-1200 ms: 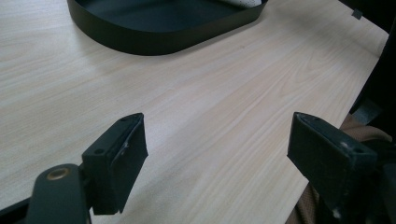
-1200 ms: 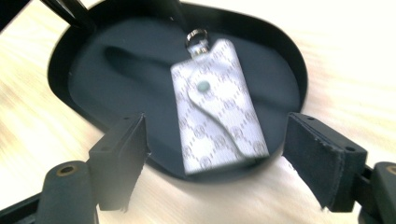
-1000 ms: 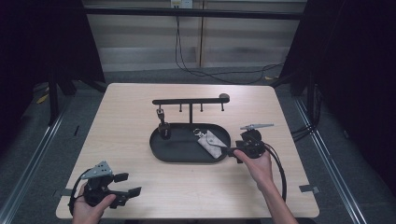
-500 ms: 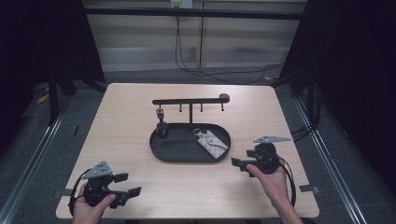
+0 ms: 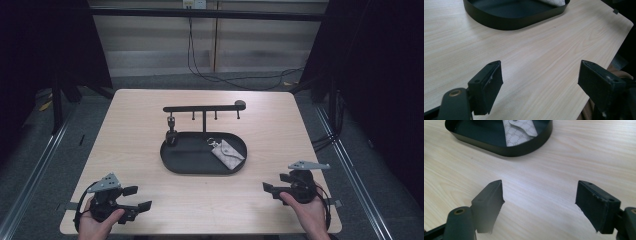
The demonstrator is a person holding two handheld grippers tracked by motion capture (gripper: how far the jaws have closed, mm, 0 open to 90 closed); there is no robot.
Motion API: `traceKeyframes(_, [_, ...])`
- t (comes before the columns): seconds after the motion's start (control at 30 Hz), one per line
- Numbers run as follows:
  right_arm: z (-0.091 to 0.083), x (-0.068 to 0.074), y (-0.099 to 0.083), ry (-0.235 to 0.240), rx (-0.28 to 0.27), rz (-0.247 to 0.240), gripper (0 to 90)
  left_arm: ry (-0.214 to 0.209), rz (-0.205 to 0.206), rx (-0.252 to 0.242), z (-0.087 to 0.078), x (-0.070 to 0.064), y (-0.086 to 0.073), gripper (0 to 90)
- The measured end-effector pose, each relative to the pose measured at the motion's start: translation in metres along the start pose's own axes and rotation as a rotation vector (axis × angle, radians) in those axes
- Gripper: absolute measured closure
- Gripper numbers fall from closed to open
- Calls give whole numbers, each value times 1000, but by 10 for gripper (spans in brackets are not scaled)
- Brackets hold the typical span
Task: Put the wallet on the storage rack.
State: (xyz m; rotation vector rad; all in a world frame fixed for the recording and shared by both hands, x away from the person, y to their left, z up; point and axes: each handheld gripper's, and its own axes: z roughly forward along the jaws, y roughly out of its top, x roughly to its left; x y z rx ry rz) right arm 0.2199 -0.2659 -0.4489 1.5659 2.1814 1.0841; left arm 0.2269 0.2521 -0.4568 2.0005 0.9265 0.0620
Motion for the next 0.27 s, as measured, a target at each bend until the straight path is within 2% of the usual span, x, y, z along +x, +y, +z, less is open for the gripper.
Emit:
traceKeyframes(0.13, [-5, -6, -13, 3, -37, 33, 210, 4, 1, 6, 1, 1, 0, 194])
traceKeyframes(0.27, [0, -13, -21, -15, -20, 43, 194, 0, 0, 6, 1, 1, 0, 195])
